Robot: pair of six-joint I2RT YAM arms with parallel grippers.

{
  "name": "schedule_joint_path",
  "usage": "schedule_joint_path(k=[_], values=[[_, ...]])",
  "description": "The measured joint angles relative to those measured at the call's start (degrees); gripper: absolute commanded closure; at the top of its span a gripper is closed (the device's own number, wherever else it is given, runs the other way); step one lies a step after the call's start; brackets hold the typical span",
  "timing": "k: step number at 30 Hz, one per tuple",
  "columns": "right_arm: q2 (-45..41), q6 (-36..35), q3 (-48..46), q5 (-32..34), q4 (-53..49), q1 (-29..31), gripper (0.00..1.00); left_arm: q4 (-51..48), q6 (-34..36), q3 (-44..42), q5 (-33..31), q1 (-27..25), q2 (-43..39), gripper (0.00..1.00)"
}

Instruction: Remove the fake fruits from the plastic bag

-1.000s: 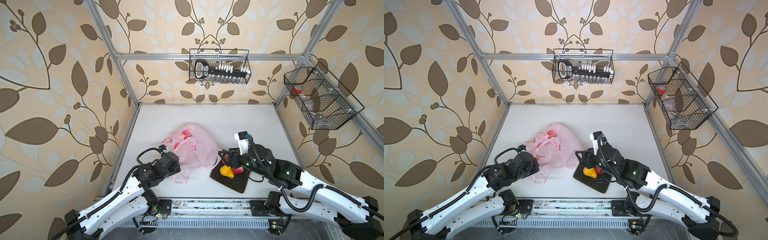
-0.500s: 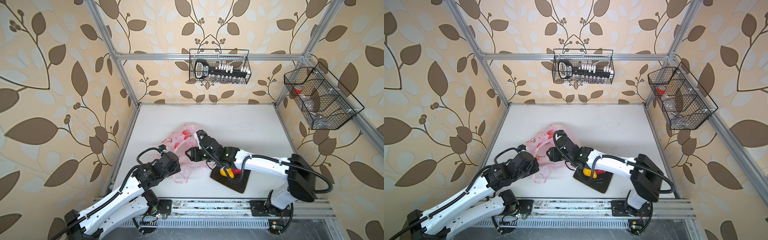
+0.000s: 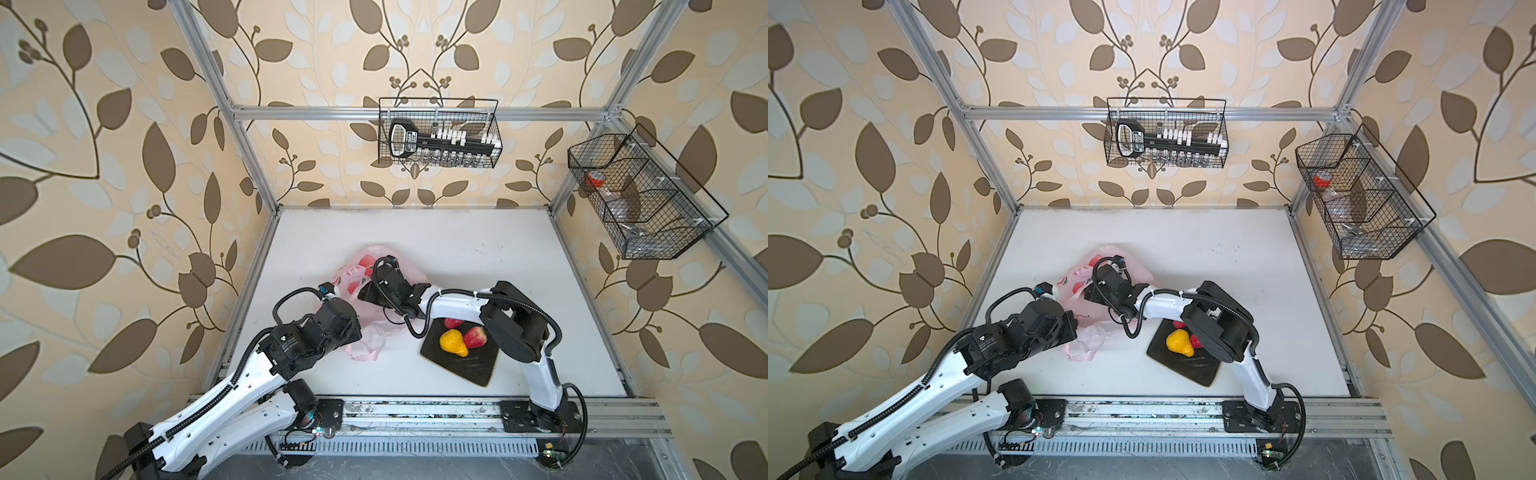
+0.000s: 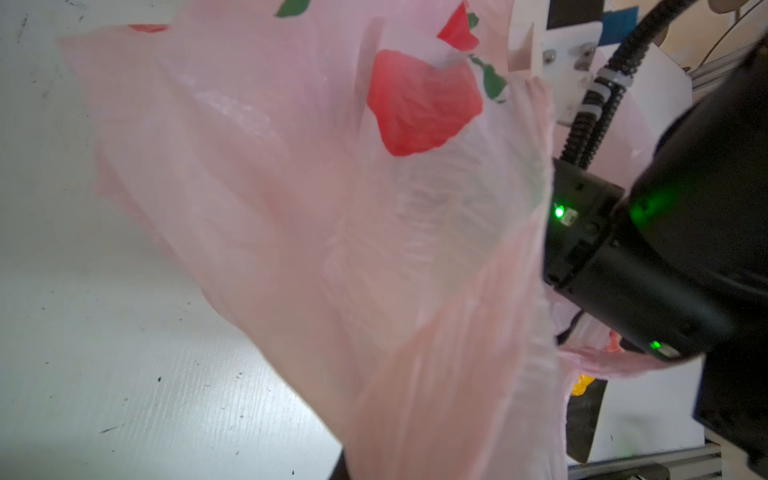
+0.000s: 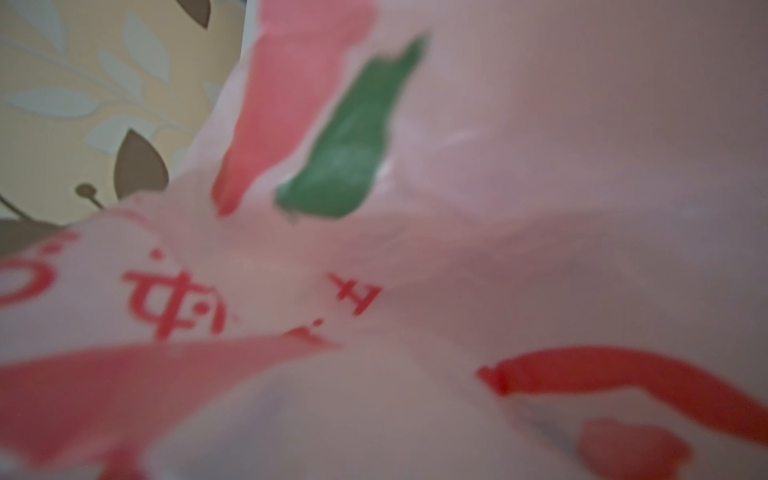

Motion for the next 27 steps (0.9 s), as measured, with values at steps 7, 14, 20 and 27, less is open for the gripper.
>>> schedule_joint_path(k=[7, 14, 20, 27], values=[[4.3, 1.2, 7.7, 6.1, -3.7, -1.9, 0.06, -0.2, 7.3, 4.3, 3.3, 0.3, 4.2, 1.00], [13.2, 1.6, 18.3, 10.6, -10.6, -2.0, 0.07, 0.2, 11.1, 5.7, 7.9, 0.4, 8.4, 1.00], [17.1, 1.3, 26.0, 16.0, -18.7, -1.8, 0.22, 0.3, 11.2, 5.6, 9.0, 0.4, 7.5, 1.00], [16.5, -2.2, 23.8, 19.6, -19.4, -1.9, 0.55, 0.6, 9.4, 3.1, 8.9, 0.4, 4.4, 1.00]])
